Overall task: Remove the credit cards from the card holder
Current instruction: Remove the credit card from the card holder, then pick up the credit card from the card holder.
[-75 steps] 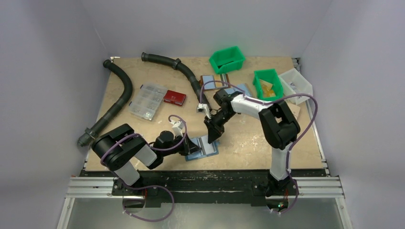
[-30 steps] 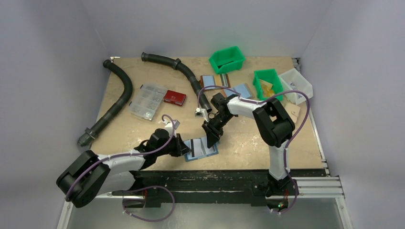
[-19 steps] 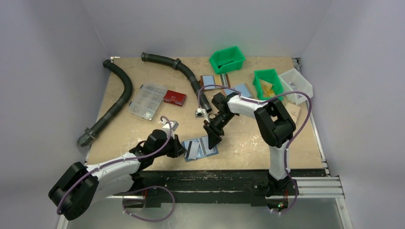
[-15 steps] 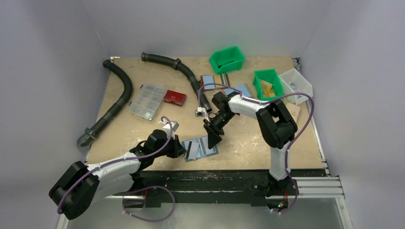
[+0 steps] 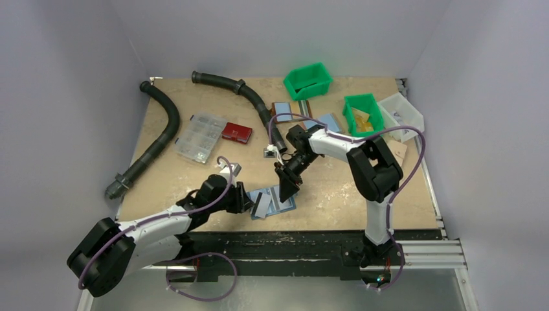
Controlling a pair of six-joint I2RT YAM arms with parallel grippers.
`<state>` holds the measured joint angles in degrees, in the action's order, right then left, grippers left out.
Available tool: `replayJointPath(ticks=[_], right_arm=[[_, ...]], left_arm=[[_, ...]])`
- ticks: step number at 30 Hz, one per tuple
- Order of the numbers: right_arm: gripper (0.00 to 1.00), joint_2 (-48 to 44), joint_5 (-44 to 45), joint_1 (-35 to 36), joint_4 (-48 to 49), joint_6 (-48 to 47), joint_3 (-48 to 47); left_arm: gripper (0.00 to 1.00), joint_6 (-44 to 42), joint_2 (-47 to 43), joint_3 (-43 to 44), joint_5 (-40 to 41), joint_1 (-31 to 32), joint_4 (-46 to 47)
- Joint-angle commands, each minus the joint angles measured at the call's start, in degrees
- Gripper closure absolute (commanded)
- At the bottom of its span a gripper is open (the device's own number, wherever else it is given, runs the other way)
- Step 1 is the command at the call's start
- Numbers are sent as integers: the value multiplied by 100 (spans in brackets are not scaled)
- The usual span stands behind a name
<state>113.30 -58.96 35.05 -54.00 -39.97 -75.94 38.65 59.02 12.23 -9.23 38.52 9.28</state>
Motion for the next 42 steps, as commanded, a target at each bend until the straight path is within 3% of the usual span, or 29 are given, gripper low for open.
replayJointPath(ticks=[1, 7, 13, 17, 22, 28, 42], right_arm=[[61, 153, -532, 194, -28, 8, -157], [67, 288, -849, 307, 341, 452, -168], [83, 361, -1172, 408, 969, 1116, -38], [92, 370, -895, 440, 1814, 1913, 210], [93, 318, -112, 450, 2837, 3071, 513], [93, 294, 730, 450, 3491, 3800, 741], [93, 382, 1138, 466, 3547, 3950, 775]], left_arm=[[70, 189, -92, 285, 51, -43, -45], [65, 238, -188, 299, -64, -42, -237], [63, 341, -164, 223, -246, -41, -191], [62, 384, -137, 209, -255, -39, -227], [61, 429, -189, 199, -115, -51, -424], [60, 573, -333, 133, -105, -47, -501], [59, 999, -444, -216, -313, -42, -250]])
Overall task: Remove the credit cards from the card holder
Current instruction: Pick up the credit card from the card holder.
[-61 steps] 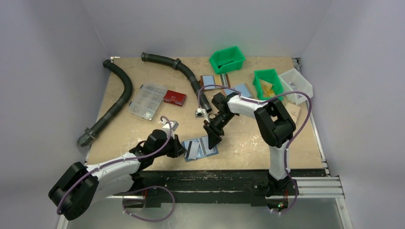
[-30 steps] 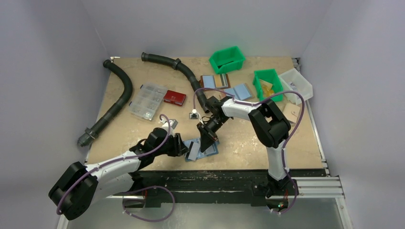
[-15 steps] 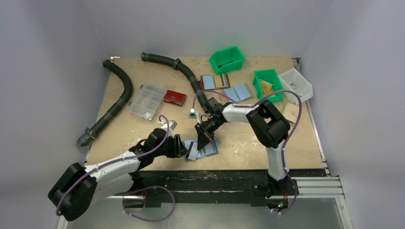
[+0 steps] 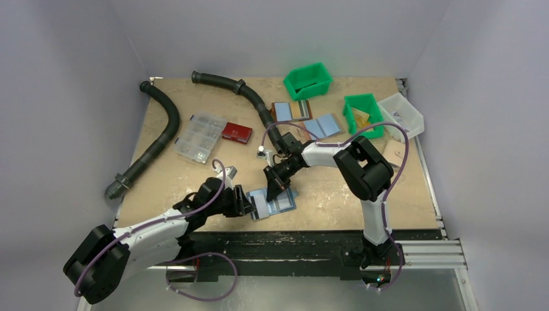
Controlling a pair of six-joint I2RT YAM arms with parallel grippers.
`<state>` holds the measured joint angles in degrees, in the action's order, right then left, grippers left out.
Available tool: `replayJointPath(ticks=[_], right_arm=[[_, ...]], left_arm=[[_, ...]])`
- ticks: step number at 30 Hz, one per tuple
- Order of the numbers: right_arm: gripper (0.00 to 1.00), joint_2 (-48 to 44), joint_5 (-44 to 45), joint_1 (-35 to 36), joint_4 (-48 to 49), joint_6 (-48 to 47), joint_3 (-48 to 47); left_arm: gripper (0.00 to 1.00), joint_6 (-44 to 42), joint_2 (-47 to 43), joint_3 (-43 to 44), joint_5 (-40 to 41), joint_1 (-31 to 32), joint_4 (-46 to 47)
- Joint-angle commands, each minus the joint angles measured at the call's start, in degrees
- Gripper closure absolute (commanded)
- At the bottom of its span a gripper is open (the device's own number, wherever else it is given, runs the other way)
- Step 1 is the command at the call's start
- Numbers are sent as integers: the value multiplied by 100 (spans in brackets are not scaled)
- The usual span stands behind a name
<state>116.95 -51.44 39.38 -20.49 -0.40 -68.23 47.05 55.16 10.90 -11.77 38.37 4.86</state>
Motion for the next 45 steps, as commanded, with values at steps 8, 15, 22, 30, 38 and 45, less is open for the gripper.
replayJointPath(ticks=[8, 15, 22, 30, 38, 45], right_arm=[[93, 72, 265, 188, 8, -115, -99], [93, 133, 339, 580, -149, -247, -197], [94, 183, 134, 686, -229, -294, -251], [94, 227, -85, 694, -375, -399, -323], [87, -31, -305, 686, -1164, -1200, -712], [85, -70, 34, 661, -1270, -1345, -737]], left_arm=[[59, 526, 284, -286, -187, -27, 862], [59, 683, 639, -360, -175, -30, 1054], [65, 808, 481, -515, -61, -31, 1119], [96, 977, 476, -682, -86, -25, 1513], [100, 562, -376, -461, 188, -31, 290], [100, 465, -828, -364, 403, -24, -393]])
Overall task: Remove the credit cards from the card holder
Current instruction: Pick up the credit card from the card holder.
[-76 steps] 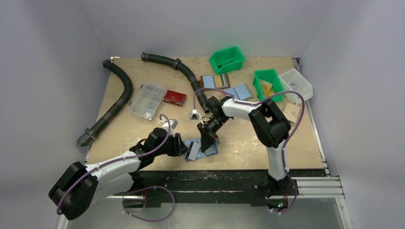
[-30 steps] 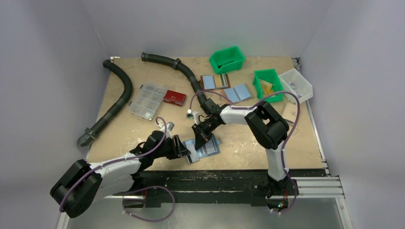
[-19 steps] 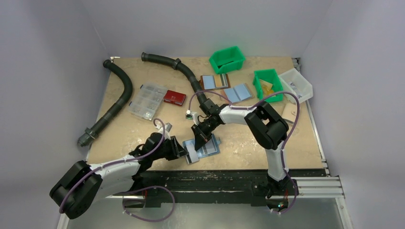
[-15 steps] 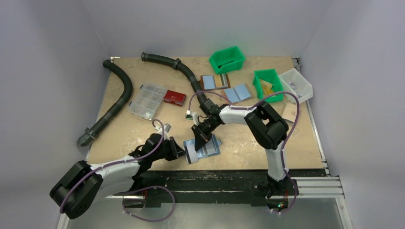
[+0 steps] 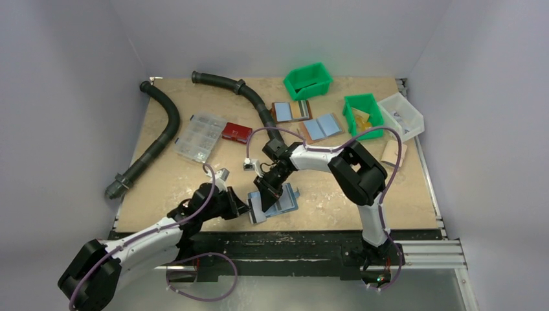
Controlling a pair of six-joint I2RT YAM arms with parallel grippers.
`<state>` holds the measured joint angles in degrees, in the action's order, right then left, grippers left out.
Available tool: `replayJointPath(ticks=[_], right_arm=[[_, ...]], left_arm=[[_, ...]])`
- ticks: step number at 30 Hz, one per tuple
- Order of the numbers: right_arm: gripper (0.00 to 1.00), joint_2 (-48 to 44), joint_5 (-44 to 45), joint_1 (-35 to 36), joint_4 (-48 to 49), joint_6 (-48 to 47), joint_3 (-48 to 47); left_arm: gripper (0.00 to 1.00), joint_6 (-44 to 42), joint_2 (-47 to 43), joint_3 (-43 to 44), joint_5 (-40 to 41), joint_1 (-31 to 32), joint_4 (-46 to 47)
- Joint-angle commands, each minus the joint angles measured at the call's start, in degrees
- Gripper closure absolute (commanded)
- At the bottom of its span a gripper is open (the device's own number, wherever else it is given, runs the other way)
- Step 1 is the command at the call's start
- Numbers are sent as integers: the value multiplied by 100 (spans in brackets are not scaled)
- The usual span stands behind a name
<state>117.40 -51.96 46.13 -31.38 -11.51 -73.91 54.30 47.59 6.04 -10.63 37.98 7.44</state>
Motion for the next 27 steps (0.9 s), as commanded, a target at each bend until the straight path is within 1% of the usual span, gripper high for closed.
replayJointPath(ticks=[1, 4, 6, 8, 11, 17, 22, 25, 27], right_arm=[[85, -72, 221, -16, -146, -192, -161], [85, 2, 362, -33, -118, -150, -155], [85, -9, 308, -42, -186, -221, -179], [84, -65, 160, -63, -348, -402, -249], [82, -203, -124, -93, -831, -937, -403], [80, -684, -687, -245, -1990, -2420, -757], [75, -1478, -1084, -817, -2816, -3528, -865], [72, -2181, -1294, -1438, -2964, -3919, -733], [67, -2607, -1412, -1879, -2839, -4038, -551]], left_arm=[[100, -261, -72, 125, 277, 11, -670], [100, -277, -106, 141, 256, 13, -731], [100, -334, -191, 166, 224, 15, -730], [100, -447, -332, 220, 197, 8, -954], [100, -604, -563, 268, 129, 13, -972], [100, -702, -899, 357, -2, 13, -735], [100, -957, -961, 672, -258, 9, -237], [100, -1209, -688, 903, -497, 11, 299], [100, -1368, -353, 1097, -711, 24, 680]])
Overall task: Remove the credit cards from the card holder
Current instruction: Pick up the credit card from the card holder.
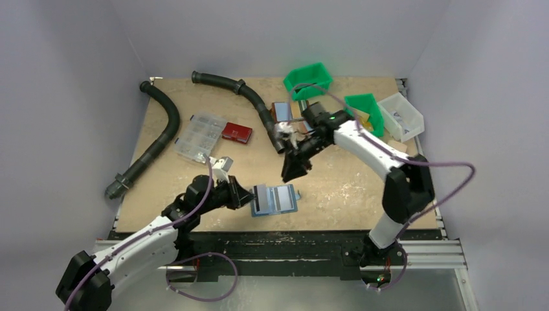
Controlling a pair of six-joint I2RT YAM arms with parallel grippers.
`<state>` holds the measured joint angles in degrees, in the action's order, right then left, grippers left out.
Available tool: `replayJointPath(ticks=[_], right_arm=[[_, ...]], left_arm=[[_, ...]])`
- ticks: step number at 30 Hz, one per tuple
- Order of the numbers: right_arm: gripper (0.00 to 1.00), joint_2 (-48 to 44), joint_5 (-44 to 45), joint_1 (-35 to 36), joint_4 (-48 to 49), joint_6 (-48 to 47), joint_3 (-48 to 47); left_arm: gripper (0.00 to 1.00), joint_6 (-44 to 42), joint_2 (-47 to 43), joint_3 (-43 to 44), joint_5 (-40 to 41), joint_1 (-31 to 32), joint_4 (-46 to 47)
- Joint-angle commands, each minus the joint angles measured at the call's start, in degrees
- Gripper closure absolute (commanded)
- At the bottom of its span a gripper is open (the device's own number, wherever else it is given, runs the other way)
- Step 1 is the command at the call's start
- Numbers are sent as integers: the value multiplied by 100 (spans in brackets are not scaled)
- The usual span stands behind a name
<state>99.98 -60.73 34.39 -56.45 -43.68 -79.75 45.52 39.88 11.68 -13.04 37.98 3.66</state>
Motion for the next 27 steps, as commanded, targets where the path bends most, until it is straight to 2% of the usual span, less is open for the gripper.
replayJointPath(ticks=[1, 4, 5, 7, 8, 9, 15, 21, 27], right_arm=[[64, -1066, -629, -940, -219, -826, 157], [39, -1525, -1110, -1541, -138, -1273, 540], [31, -1575, -1255, -1707, -443, -1858, 634], [16, -1510, -1501, -1845, -1792, -3934, 684], [10, -1475, -1678, -1882, -2156, -4447, 748], [7, -1473, -1651, -1913, -2209, -4582, 817], [2, -1317, -1521, -1919, -2195, -4730, 923], [2, -1186, -1359, -1916, -2136, -4692, 976], [7, -1212, -1128, -1755, -1154, -3525, 1089]], left_arm=[[100, -560, 590, 628, -598, 20, 1274], [100, -783, 1170, 860, -1028, 35, 2101], [100, -891, 1322, 955, -1129, 59, 2292], [100, -1168, 1586, 1146, -1185, 137, 2514], [100, -1339, 1718, 1229, -1211, 207, 2598], [100, -1513, 1846, 1323, -1223, 294, 2652], [100, -2566, 2633, 1993, -905, 1109, 2449], [100, -2820, 3088, 2257, -719, 1243, 2420], [100, -2892, 3228, 2377, -729, 1287, 2469]])
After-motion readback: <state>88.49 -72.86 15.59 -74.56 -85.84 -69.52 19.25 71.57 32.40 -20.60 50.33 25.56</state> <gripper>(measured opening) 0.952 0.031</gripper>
